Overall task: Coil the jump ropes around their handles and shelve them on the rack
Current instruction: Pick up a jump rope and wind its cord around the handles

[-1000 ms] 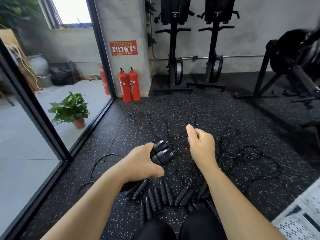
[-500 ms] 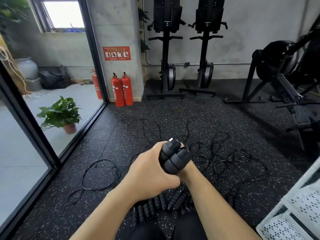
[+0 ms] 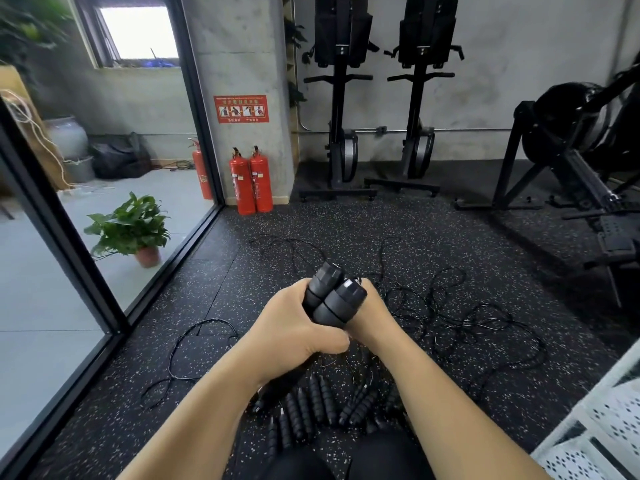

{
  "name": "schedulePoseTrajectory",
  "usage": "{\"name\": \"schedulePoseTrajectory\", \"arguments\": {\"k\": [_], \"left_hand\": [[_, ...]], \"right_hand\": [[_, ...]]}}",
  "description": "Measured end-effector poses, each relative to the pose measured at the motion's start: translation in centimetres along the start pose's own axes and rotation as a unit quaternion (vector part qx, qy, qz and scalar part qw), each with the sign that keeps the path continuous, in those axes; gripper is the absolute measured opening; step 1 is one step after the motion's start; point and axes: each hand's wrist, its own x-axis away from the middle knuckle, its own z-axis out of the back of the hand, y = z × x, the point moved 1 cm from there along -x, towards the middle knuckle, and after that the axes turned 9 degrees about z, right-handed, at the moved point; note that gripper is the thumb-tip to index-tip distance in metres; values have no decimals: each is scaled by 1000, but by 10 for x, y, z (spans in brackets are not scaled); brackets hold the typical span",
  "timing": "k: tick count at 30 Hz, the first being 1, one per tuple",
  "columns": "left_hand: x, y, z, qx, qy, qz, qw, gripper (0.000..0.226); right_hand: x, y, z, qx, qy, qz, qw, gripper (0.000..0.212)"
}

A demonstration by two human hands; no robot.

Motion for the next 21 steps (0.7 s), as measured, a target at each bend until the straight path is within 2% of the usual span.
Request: {"name": "schedulePoseTrajectory", "arguments": {"k": [1,4,7,9,11,14,18,21], "left_hand": [[-1,1,3,-2,4,2,1000,43],[-6,2,18,1,44,16,999,37],[-18,-5,37,-28,136,30,990,47],[-21,-5,46,-102,201,54,973,43],[-22,-2,50,-206,241,76,945,35],[-22,0,51,-328,279,84,899,34],[-24,3,51,-421,281,84,858,34],[-23,9,44,-504,274,38,818,30]], "right_hand": [[-2,2,1,27,14,1,1000,41],[5,16,12,-13,70,-8,997,49],[10,21,26,77,131,27,988,58],[13,10,34,132,162,77,975,59],[12,-5,38,201,178,130,954,59],[12,-28,43,271,225,227,908,59],[11,-57,48,320,261,329,849,48],[6,-78,52,352,268,386,809,44]]}}
